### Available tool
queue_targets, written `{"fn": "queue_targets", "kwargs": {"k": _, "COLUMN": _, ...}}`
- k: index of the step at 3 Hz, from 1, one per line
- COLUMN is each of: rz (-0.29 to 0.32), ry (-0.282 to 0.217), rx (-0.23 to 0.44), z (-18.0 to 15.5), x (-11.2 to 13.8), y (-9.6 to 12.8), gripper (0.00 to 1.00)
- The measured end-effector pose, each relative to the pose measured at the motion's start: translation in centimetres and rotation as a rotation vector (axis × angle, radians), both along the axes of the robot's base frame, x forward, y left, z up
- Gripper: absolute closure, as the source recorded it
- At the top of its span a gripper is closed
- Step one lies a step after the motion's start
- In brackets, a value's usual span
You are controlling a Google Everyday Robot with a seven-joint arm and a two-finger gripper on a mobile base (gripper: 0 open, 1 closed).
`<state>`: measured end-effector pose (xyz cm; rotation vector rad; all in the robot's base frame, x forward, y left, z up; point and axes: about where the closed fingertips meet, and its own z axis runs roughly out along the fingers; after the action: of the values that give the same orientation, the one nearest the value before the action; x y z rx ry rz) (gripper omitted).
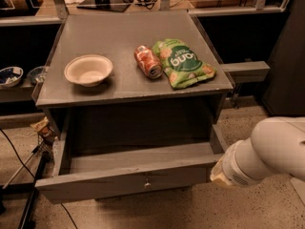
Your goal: Close top drawer
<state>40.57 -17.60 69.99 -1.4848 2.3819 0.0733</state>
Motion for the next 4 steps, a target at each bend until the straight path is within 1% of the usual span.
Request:
{"fn": "queue_targets", "kwargs": {"k": 1, "rz": -0.041, "ry": -0.02, "rx": 0.013, "z": -0.8, "x": 0.9, "y": 0.5, "gripper": 1.0}}
{"fn": "queue_targets", "kwargs": {"k": 2, "rz": -0.051, "ry": -0.039, "rx": 0.021, "z": -1.1, "x": 2.3, "y": 1.5, "gripper": 1.0}}
{"fn": "queue_targets", "kwargs": {"k": 3, "rz": -0.054, "ry": -0.044, "rx": 0.022, "z": -1.1, "x": 2.1, "y": 1.4, "gripper": 1.0}}
{"fn": "queue_targets", "kwargs": {"k": 4, "rz": -0.123, "ry": -0.005, "rx": -0.011, "z": -3.7, "x": 0.6, "y": 0.4, "gripper": 1.0}}
